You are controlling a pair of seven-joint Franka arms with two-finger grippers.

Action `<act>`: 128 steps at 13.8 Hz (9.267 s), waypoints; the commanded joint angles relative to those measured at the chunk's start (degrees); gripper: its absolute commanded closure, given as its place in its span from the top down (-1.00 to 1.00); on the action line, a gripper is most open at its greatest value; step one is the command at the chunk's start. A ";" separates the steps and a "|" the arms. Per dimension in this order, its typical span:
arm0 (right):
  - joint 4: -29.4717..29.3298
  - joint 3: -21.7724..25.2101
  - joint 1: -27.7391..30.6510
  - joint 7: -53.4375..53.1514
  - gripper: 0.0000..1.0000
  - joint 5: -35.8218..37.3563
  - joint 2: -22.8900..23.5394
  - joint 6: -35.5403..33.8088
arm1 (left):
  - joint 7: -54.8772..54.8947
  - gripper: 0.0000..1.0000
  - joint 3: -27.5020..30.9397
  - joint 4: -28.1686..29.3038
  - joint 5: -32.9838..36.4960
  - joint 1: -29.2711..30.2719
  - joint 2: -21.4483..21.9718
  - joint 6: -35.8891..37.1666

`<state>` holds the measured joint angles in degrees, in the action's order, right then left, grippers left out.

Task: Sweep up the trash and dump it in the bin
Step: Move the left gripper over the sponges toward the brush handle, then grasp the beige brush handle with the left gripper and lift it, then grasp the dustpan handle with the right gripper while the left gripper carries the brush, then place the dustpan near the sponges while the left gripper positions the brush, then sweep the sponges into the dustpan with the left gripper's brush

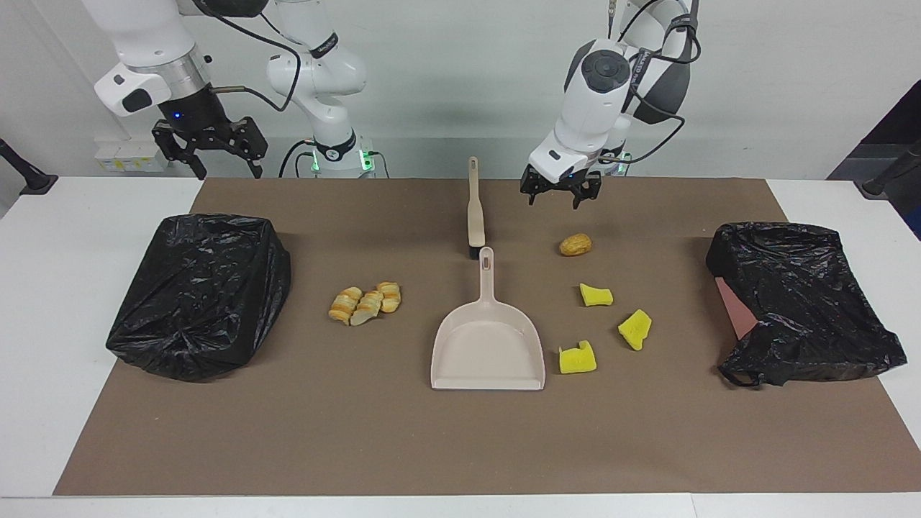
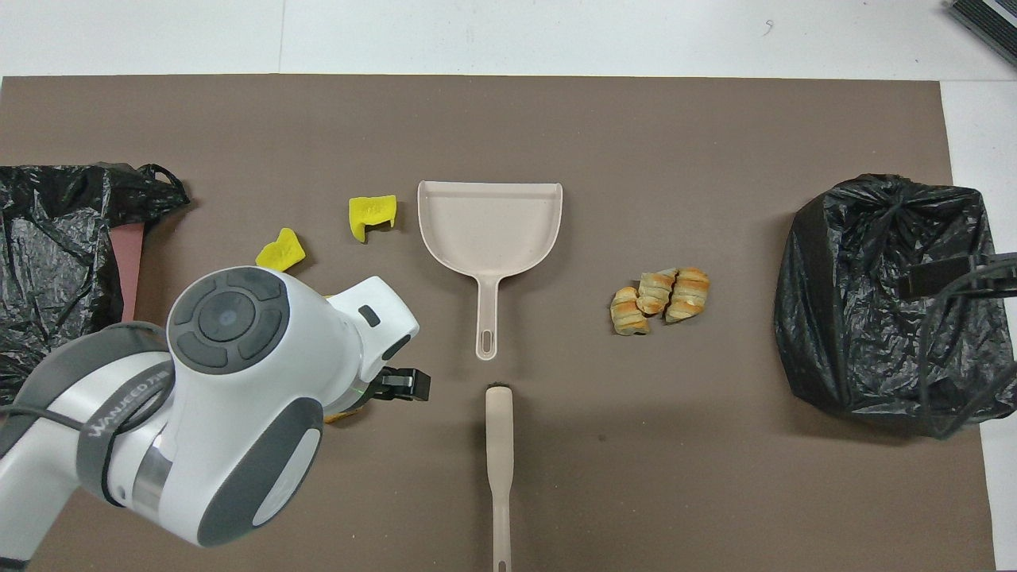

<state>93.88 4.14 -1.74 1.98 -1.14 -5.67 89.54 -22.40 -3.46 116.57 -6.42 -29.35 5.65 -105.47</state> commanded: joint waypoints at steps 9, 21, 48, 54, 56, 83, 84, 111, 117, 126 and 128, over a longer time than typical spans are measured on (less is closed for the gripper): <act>1.74 -0.27 0.86 1.62 1.00 -0.79 -1.44 0.81 | -10.63 1.00 1.00 3.31 -2.28 -14.56 -4.49 -11.77; 1.74 -0.27 0.86 1.62 1.00 -0.79 -1.45 0.72 | -22.07 -0.12 0.73 20.53 -7.45 -25.40 -1.43 -25.66; 4.19 -3.52 -2.64 -2.74 1.00 -1.32 -1.19 3.60 | -21.46 -1.00 1.61 11.58 -8.70 -7.59 6.13 -0.54; 5.43 -3.61 -17.05 -20.15 1.00 -1.14 10.13 17.58 | -22.51 -1.00 1.53 8.67 -4.65 6.56 5.60 7.45; 5.34 -3.61 -22.49 -28.22 1.00 -1.14 15.05 23.20 | -24.17 -1.00 1.53 10.24 -4.57 11.31 6.82 11.33; -0.28 -3.87 -33.60 -35.44 -1.00 2.12 30.73 32.63 | -14.46 -1.00 1.61 4.63 -10.02 19.14 -2.83 -4.75; 0.07 -3.88 -32.81 -25.02 -1.00 1.59 28.98 32.45 | -9.90 -1.00 1.53 4.63 -9.32 21.42 -3.01 -5.18; 27.93 -3.88 -32.10 28.69 -1.00 -1.49 11.48 33.60 | 28.82 -1.00 0.91 12.45 -8.76 7.57 -5.83 -11.15; 27.84 -3.79 -32.10 28.61 -1.00 -1.49 11.48 33.42 | 27.94 -1.00 0.39 10.96 -19.05 0.09 -5.56 -9.68; 27.84 -3.79 -32.10 31.15 -1.00 -0.61 11.48 33.68 | 19.70 -1.00 1.53 9.53 -13.62 11.06 1.81 2.02; 27.93 -3.79 -32.10 31.15 -1.00 -0.61 11.48 33.51 | 14.95 -1.00 1.53 14.97 -13.44 11.25 5.67 1.85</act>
<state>120.53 0.37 -33.72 31.61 -1.56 6.65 122.01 -2.66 -1.33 125.98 -20.72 -18.34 6.43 -103.73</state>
